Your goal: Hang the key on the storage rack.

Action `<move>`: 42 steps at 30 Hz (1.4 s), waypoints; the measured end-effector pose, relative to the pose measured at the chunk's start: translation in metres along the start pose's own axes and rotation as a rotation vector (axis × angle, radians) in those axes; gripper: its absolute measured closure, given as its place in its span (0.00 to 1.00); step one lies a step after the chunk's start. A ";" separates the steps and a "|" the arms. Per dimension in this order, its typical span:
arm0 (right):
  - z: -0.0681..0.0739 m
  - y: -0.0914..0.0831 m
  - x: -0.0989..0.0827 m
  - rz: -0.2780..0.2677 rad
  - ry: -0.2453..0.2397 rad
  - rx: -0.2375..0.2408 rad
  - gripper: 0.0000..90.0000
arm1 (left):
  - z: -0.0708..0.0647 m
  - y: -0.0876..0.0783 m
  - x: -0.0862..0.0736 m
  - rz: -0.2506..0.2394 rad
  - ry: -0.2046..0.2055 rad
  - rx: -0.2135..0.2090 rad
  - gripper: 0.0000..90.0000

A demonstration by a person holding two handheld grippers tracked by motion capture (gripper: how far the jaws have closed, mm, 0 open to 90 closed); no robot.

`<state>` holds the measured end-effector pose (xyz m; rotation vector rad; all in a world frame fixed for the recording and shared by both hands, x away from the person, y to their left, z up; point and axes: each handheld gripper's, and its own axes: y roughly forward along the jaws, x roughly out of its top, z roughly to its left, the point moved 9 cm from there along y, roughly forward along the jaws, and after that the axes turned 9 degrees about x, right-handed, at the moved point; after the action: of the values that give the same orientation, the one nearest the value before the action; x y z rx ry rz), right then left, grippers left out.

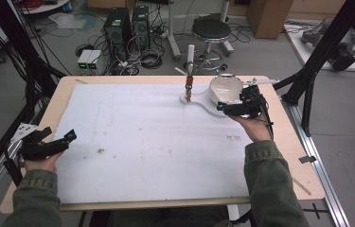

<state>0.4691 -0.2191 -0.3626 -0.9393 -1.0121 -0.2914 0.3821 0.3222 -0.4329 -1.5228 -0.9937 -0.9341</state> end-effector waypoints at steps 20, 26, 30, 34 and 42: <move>-0.006 -0.007 -0.034 -0.076 -0.009 -0.058 0.01 | -0.001 0.001 -0.001 0.009 -0.002 -0.009 0.02; -0.007 -0.006 -0.045 -0.091 -0.023 -0.066 0.01 | -0.001 0.001 -0.001 0.012 -0.009 -0.012 0.02; -0.011 -0.006 -0.054 -0.112 -0.024 -0.078 0.01 | 0.000 0.001 -0.001 0.012 -0.011 -0.011 0.02; -0.014 -0.006 -0.063 -0.121 -0.026 -0.079 0.01 | -0.001 0.001 -0.002 0.014 -0.011 -0.015 0.02; -0.018 -0.010 -0.077 -0.161 -0.030 -0.113 0.01 | -0.001 0.001 -0.002 0.016 -0.013 -0.017 0.02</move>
<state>0.4327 -0.2538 -0.4241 -0.9680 -1.1102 -0.4737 0.3822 0.3204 -0.4348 -1.5511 -0.9839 -0.9247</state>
